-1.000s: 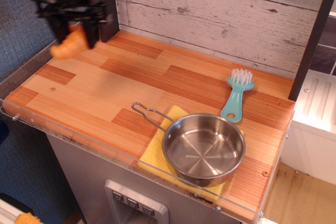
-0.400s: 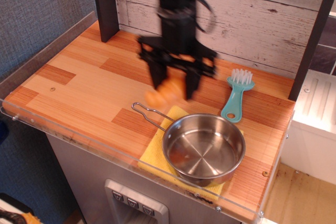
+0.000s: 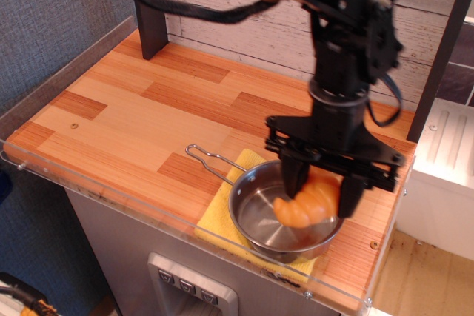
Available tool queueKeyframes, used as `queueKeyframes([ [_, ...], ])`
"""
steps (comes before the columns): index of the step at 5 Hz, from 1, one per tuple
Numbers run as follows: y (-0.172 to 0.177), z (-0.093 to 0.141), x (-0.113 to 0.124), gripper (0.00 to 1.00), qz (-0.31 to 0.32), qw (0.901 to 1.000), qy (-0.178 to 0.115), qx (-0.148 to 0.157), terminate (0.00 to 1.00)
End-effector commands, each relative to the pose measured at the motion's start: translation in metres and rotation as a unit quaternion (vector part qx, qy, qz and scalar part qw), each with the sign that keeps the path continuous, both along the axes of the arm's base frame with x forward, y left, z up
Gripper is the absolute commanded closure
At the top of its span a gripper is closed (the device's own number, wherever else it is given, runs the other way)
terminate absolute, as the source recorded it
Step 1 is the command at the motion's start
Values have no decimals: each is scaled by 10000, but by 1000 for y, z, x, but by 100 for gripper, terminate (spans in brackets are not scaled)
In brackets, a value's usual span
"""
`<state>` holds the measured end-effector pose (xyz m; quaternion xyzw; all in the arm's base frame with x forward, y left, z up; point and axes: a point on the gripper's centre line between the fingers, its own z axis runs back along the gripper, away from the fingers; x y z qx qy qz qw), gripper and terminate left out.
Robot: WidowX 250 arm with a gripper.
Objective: Place the crescent into the pan.
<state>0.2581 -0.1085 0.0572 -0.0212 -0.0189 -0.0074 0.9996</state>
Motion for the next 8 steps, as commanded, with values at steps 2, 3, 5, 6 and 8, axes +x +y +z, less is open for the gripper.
queueKeyframes([
  [2, -3, 11, -16, 100, 381, 9985, -388, -15, 0],
  [3, 6, 12, -13, 100, 545, 9975, -444, 6, 0],
  [5, 15, 9, -4, 100, 629, 9976, -272, -105, 0],
  [6, 17, 8, -5, 0, 585, 9980, -193, -152, 0],
  [8, 42, 32, -9, 0, 435, 9981, -422, -130, 0],
])
